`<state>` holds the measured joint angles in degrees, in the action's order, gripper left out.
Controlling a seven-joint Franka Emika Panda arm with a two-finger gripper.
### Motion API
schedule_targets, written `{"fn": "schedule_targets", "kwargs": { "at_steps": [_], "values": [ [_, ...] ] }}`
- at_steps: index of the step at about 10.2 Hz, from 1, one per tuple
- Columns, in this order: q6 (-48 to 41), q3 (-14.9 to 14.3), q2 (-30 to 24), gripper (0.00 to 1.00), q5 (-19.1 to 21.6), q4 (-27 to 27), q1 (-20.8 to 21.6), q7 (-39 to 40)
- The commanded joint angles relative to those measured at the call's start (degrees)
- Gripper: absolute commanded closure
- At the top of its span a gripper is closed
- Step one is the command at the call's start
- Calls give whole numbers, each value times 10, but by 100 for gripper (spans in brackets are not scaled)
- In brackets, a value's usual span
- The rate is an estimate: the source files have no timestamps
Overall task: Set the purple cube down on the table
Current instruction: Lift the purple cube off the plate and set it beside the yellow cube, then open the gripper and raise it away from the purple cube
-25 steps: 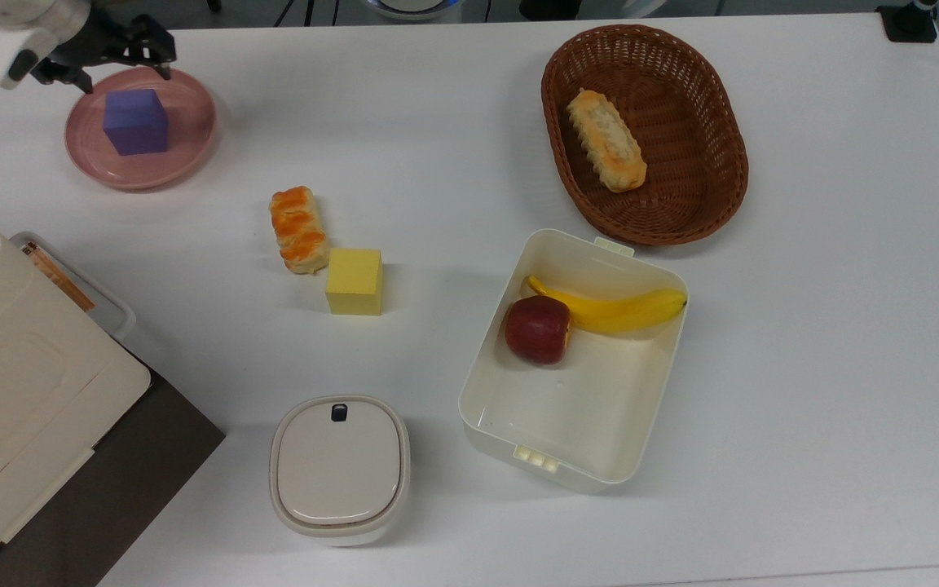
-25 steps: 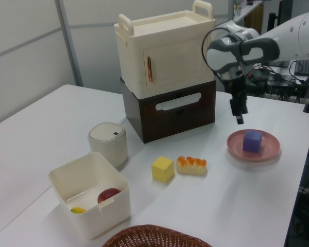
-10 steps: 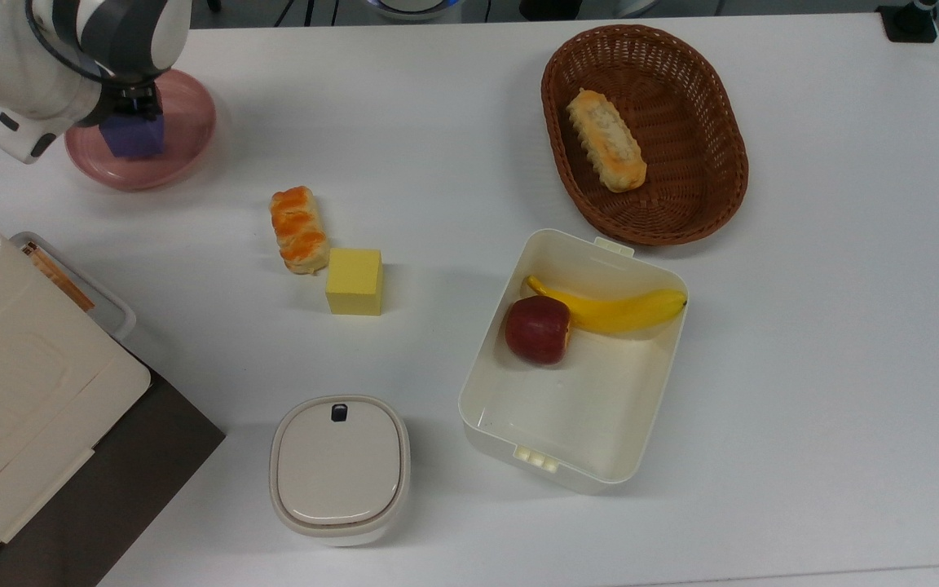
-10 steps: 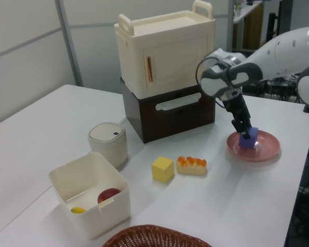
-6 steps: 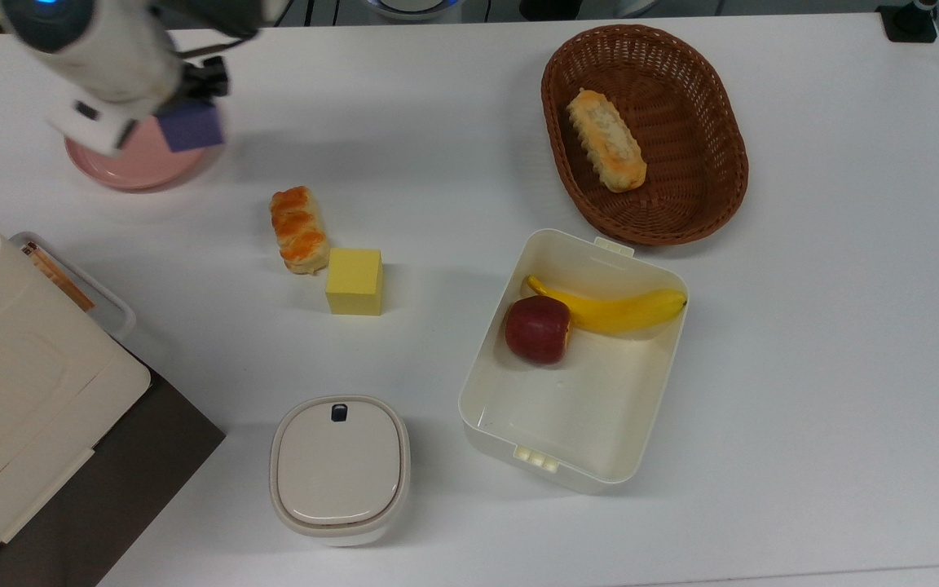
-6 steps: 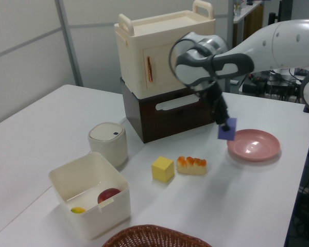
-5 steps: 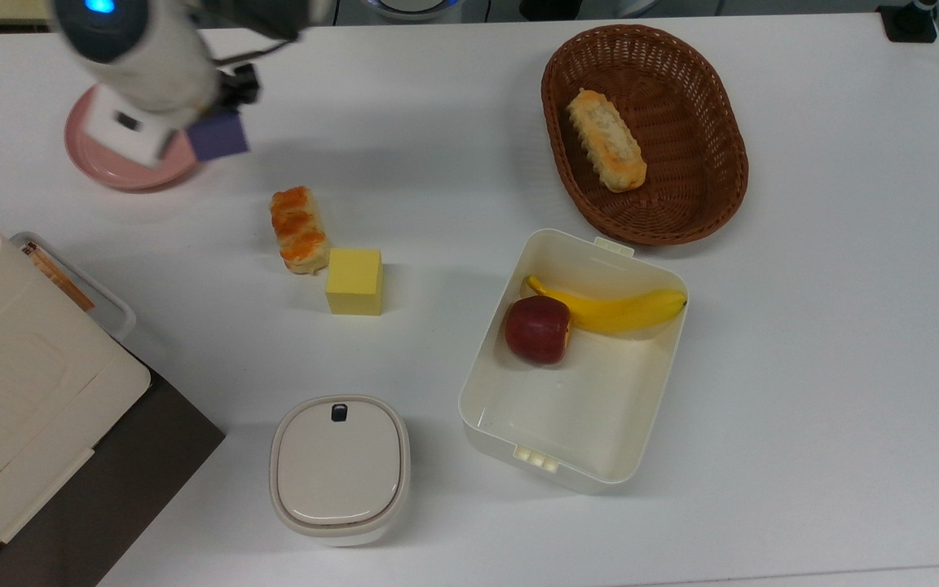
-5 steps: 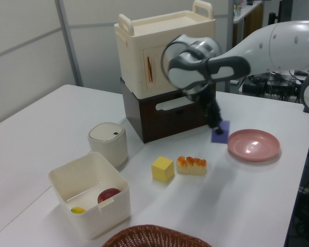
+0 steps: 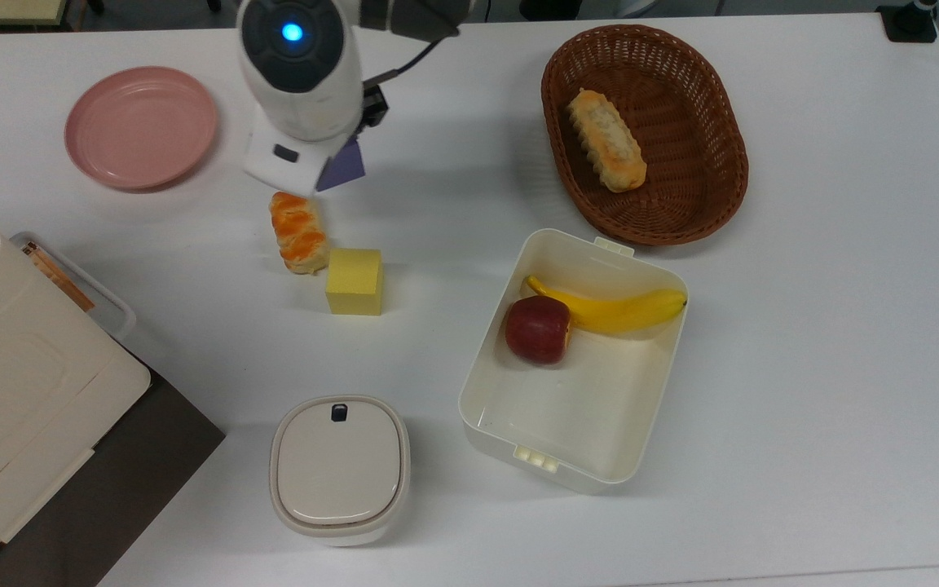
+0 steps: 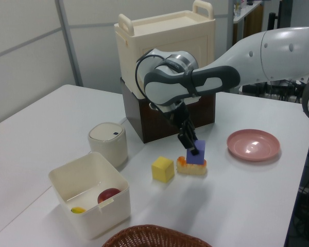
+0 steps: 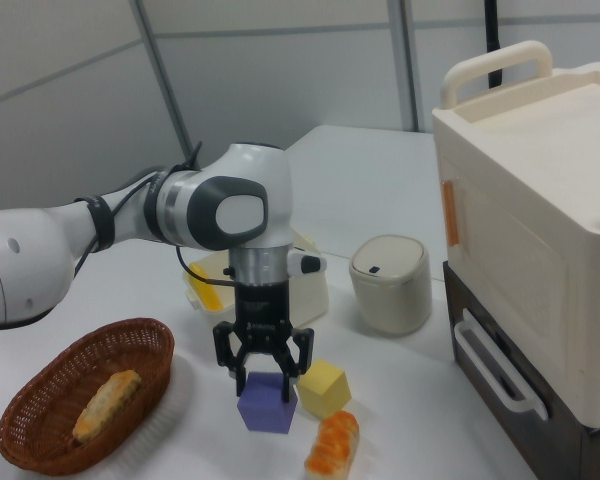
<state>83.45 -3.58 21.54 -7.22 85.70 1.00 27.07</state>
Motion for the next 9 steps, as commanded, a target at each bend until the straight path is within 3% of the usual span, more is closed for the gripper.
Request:
{"fn": "schedule_targets", "kwargs": {
  "at_steps": [1, 5, 9],
  "values": [
    [-5, 21, -9, 0, -16, -17, 1, -23],
    [-6, 12, -26, 0, -13, -82, -6, -67],
    [48, 10, -54, 0, 2, -85, -41, -75]
  ]
}}
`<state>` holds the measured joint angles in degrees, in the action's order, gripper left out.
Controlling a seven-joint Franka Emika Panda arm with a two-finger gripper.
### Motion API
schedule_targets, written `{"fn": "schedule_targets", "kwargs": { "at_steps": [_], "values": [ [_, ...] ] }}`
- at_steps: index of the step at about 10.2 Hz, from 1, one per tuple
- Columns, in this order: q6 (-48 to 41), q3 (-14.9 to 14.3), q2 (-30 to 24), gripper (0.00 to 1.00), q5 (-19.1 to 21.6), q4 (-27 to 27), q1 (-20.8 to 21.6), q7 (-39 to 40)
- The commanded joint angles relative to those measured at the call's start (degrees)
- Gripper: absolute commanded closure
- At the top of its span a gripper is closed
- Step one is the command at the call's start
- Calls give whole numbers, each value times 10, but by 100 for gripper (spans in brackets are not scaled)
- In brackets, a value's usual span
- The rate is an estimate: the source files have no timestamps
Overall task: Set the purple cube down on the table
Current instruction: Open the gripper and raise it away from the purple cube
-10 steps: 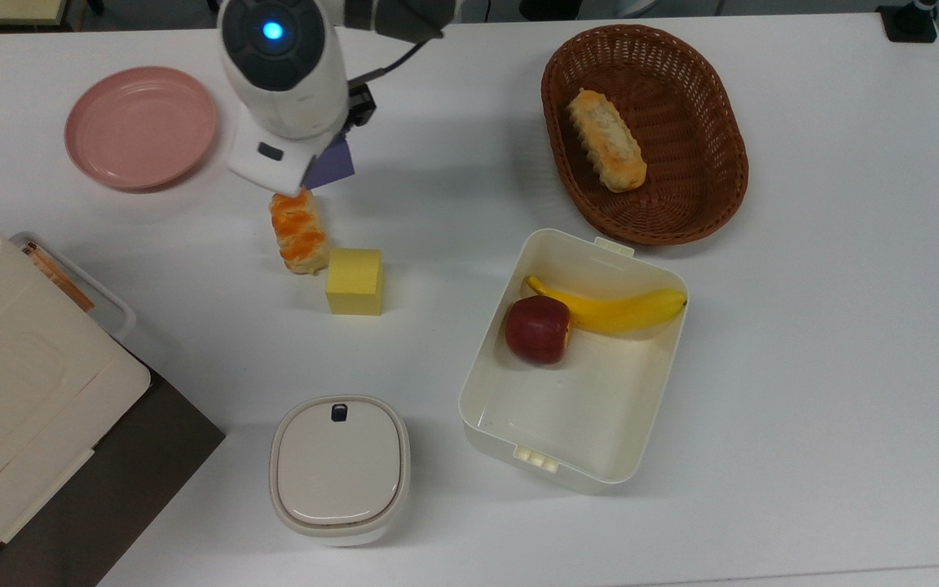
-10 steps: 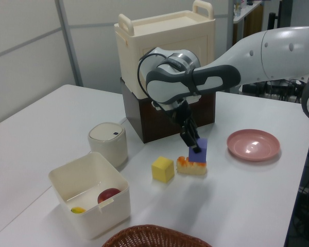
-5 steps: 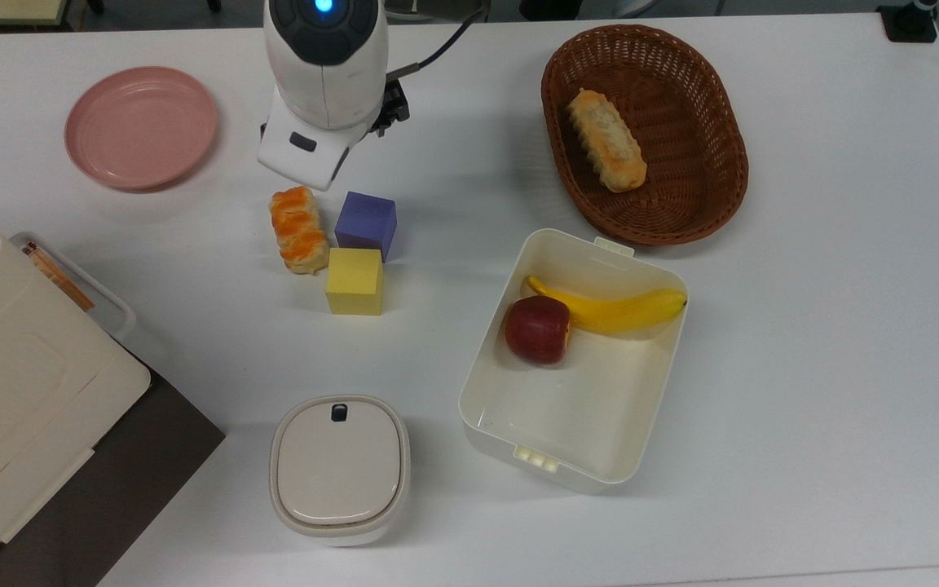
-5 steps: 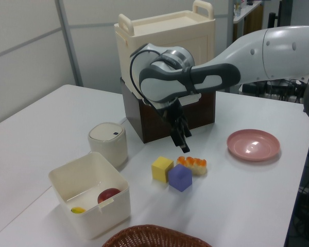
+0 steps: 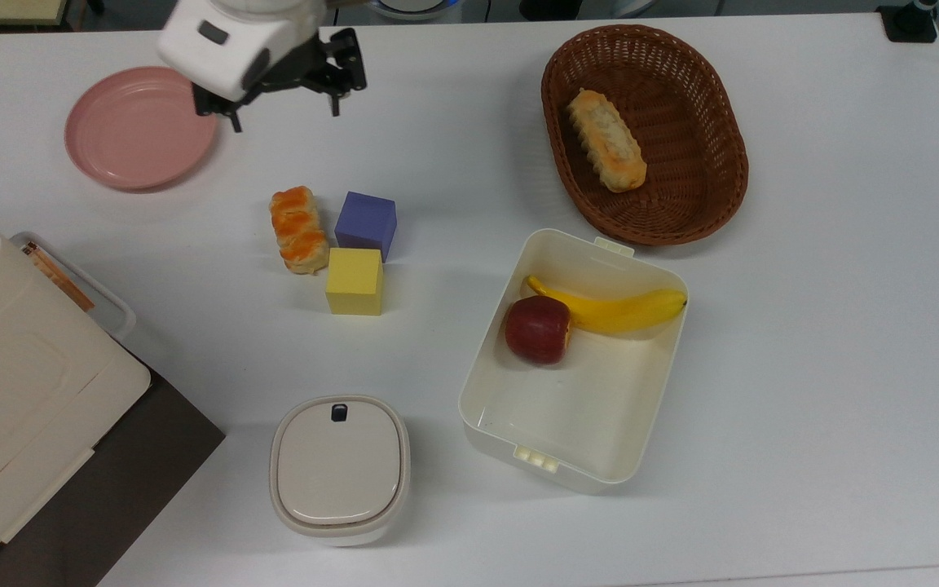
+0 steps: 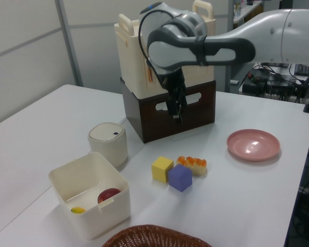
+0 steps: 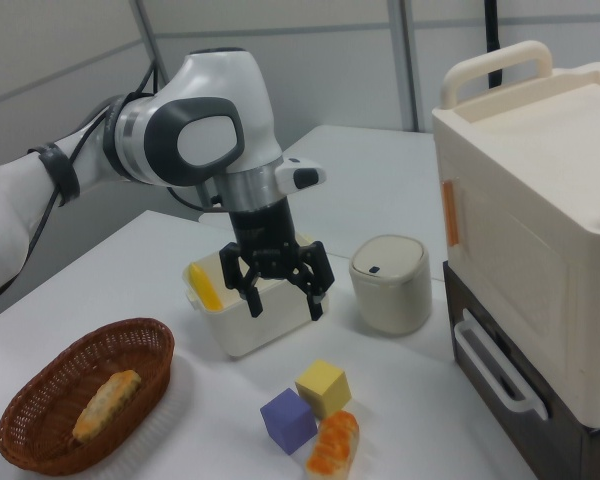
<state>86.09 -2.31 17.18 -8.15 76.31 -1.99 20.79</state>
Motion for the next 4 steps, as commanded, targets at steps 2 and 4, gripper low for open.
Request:
{"fn": "schedule_targets", "kwargs": {
  "at_steps": [2, 4],
  "values": [
    [56, -2, -14, 0, 16, 10, -25, -12],
    [56, -2, -26, 0, 59, 10, -49, -11]
  ]
}}
